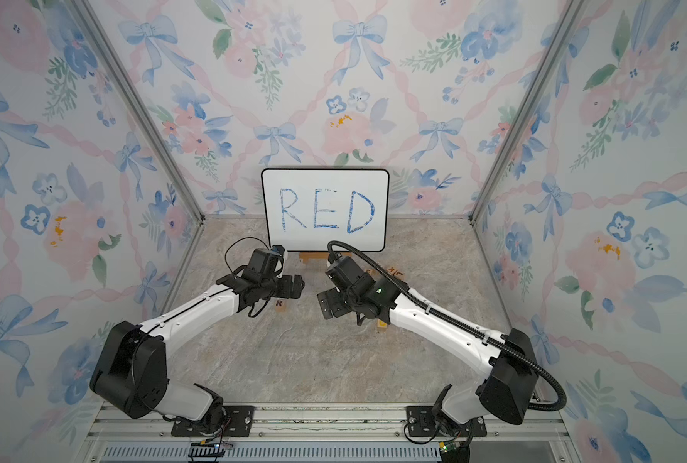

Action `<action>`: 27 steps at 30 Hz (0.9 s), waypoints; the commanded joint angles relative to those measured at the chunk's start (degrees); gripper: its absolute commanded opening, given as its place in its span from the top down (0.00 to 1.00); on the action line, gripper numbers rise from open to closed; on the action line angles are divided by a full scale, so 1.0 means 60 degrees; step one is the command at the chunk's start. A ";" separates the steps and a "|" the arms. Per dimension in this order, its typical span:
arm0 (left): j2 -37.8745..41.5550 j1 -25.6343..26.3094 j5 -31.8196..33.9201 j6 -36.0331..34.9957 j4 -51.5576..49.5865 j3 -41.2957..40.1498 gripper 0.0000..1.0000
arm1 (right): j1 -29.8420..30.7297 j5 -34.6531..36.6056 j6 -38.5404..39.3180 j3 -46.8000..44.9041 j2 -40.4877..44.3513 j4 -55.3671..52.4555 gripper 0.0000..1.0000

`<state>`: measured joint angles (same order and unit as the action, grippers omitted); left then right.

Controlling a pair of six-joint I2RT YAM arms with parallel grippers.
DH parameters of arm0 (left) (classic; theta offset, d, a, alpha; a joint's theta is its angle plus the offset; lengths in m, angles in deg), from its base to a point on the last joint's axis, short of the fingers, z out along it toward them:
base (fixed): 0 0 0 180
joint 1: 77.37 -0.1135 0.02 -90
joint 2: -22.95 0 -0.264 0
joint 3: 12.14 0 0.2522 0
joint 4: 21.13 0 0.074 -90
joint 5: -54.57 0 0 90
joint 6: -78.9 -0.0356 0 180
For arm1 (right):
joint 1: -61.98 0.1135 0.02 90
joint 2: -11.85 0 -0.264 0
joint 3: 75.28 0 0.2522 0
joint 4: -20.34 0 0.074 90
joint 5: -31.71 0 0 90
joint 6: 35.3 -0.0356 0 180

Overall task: Assemble the uppercase word "red" with letter blocks
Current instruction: Pick up the letter block from the center of the board.

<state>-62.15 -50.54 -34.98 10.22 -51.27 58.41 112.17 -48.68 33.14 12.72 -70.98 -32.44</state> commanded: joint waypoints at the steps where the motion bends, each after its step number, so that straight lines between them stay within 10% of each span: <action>1: -0.0440 0.0293 -0.0119 0.0167 -0.0153 0.0401 0.02 | -0.0374 -0.0098 0.0235 -0.0139 0.0396 -0.0434 0.03; 27: -0.4597 0.2106 -0.0309 0.0332 -0.1268 0.5277 0.02 | -0.3462 -0.0763 0.0869 -0.1326 0.2353 -0.1361 0.03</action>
<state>-87.52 -38.47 -36.40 12.15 -55.82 86.96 93.22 -52.07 37.38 5.90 -58.21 -38.08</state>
